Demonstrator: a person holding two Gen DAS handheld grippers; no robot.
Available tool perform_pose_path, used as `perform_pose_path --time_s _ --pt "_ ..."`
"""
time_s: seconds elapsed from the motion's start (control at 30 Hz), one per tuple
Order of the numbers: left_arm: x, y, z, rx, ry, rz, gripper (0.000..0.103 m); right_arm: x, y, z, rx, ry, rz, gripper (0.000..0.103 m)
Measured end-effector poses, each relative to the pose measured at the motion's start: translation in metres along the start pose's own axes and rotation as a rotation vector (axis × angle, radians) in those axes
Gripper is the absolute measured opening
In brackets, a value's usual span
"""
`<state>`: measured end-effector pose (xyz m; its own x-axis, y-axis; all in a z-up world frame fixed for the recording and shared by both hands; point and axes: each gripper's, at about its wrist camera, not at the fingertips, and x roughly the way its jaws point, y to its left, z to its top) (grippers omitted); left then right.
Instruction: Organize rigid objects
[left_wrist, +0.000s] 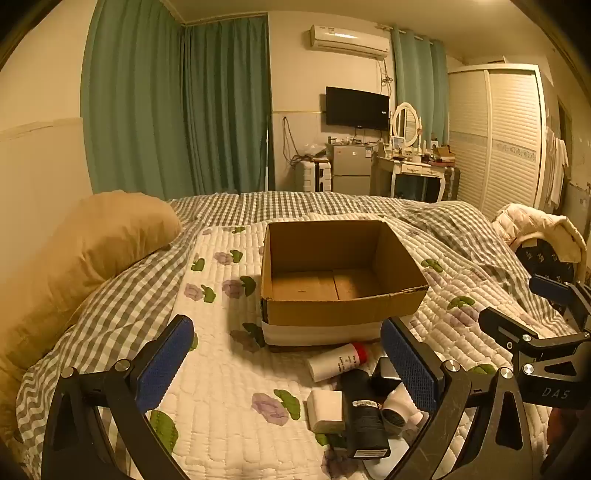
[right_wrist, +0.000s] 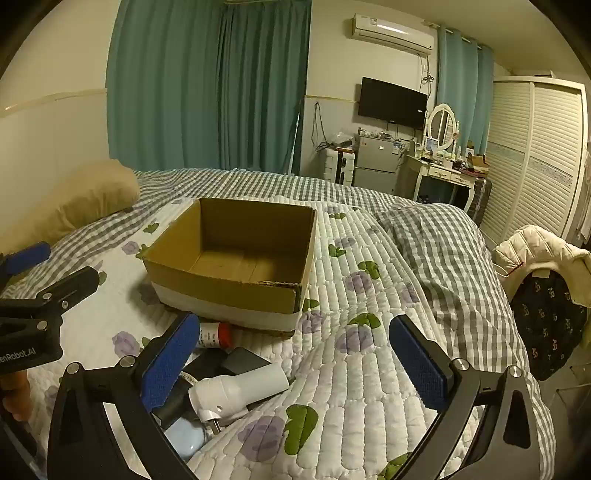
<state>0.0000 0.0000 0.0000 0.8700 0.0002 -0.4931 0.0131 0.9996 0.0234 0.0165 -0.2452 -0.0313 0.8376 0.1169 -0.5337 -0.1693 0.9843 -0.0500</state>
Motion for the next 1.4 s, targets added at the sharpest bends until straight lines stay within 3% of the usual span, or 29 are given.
perform_pose_path --time_s 1.4 --pt "0.003 0.005 -0.003 0.003 0.004 0.009 0.103 0.01 0.008 -0.004 -0.018 0.04 0.023 0.103"
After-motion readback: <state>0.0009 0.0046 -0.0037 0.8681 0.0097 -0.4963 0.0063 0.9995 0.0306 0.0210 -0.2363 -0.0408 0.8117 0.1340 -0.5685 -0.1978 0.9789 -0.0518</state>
